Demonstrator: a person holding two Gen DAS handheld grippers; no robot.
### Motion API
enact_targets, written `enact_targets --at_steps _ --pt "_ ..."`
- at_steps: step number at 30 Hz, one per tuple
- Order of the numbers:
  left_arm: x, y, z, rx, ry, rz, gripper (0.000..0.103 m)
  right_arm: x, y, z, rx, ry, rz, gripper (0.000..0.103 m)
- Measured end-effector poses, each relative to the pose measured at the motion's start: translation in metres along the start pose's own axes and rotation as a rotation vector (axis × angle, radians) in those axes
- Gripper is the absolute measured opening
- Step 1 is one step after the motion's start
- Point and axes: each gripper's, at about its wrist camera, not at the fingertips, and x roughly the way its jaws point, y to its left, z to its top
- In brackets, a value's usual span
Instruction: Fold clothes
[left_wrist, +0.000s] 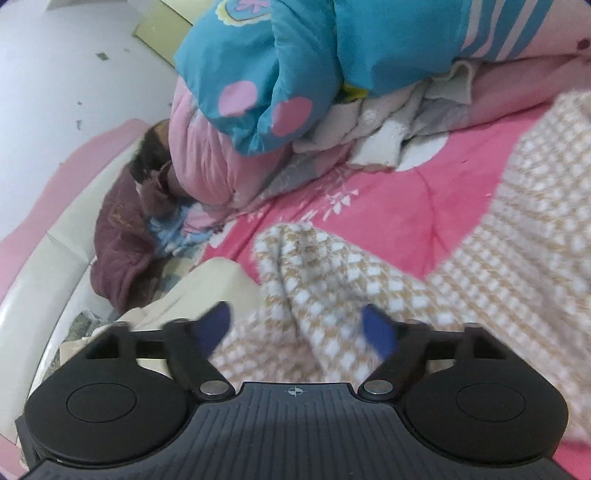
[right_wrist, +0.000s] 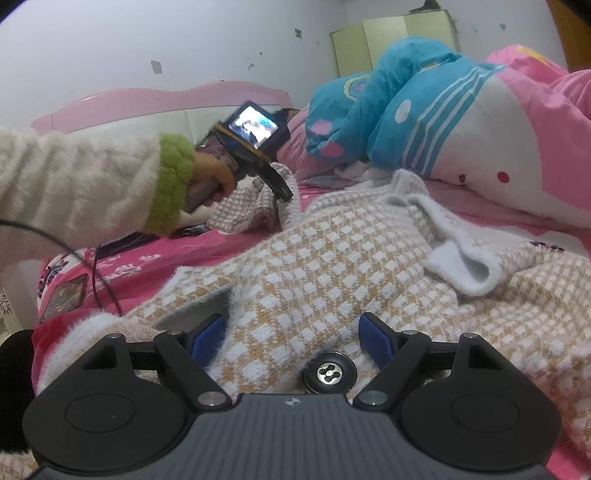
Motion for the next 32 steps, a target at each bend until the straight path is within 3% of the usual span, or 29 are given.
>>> enact_targets --at_steps 2,9,24,27,32 --pt "-0.014 0.006 0.001 0.005 0.010 -0.021 0.103 0.001 0.000 0.000 -0.001 0.000 0.000 0.082" --pt "-0.060 0.023 0.004 0.089 0.025 -0.012 0.103 0.000 -0.002 -0.001 0.007 -0.002 0.011 0.083" --pt "-0.141 0.093 0.010 -0.070 -0.051 -0.027 0.103 -0.002 -0.003 -0.001 0.023 -0.005 0.026 0.086" --pt "-0.158 0.108 -0.001 -0.217 -0.077 -0.123 0.103 -0.002 -0.003 0.000 0.025 -0.003 0.027 0.086" --pt "-0.193 0.098 -0.047 -0.429 -0.111 -0.427 0.103 -0.005 -0.002 0.000 0.034 -0.013 0.025 0.088"
